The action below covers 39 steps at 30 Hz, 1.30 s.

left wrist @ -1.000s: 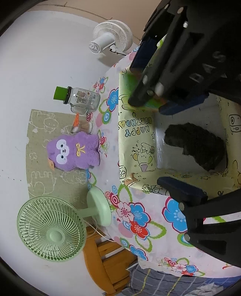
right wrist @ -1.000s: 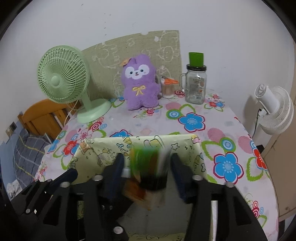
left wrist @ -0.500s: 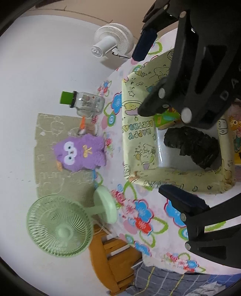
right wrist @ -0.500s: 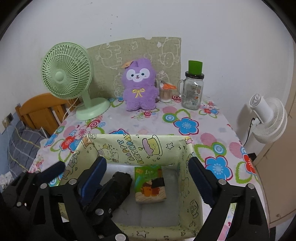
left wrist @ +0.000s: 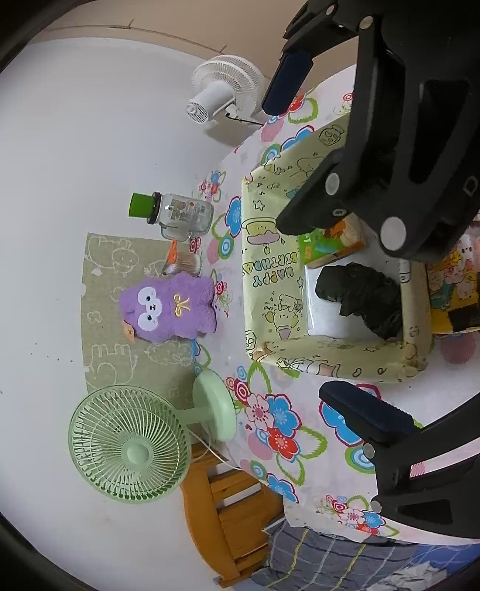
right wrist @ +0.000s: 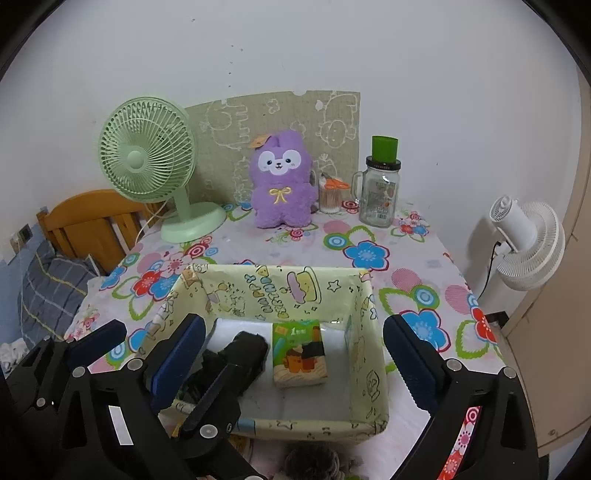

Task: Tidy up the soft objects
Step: 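Withdraw both open tools from the box back toward the remaining items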

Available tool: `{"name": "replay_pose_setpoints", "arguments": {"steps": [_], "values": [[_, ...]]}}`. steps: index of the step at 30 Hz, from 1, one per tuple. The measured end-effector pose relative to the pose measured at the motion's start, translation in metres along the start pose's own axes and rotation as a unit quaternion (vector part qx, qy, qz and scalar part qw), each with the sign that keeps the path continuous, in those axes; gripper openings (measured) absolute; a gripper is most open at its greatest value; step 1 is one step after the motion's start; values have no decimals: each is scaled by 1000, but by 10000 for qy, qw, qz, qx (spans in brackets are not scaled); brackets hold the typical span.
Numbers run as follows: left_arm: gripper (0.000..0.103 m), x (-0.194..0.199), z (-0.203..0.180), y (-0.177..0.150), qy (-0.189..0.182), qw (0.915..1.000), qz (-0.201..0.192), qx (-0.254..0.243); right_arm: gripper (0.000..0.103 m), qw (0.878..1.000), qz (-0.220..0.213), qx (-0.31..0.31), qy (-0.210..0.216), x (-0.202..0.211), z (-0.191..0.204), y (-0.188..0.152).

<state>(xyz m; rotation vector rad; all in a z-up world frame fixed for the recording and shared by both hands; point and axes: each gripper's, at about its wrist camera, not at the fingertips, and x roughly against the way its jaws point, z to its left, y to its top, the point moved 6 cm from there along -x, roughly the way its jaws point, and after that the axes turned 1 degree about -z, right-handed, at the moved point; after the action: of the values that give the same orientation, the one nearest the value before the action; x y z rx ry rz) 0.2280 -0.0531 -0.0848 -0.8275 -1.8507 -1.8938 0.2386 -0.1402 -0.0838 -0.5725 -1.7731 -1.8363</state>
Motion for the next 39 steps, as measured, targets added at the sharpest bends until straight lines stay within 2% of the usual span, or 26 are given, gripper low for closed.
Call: {"name": "replay_pose_setpoints", "arguments": {"steps": [4,31,39], "values": [[103,7,-2,-2,56,9999,-64,-67,99,10000,1,-22,43,6,0,-3],[103,53,-14,-29,-63,9993,-355,-38,99,9998,-179,91,-87,58,1,-31],[103,67,-15,-40,19,9991,-412,-63,99,9994,-228,274,-45,72,6,-38]]}}
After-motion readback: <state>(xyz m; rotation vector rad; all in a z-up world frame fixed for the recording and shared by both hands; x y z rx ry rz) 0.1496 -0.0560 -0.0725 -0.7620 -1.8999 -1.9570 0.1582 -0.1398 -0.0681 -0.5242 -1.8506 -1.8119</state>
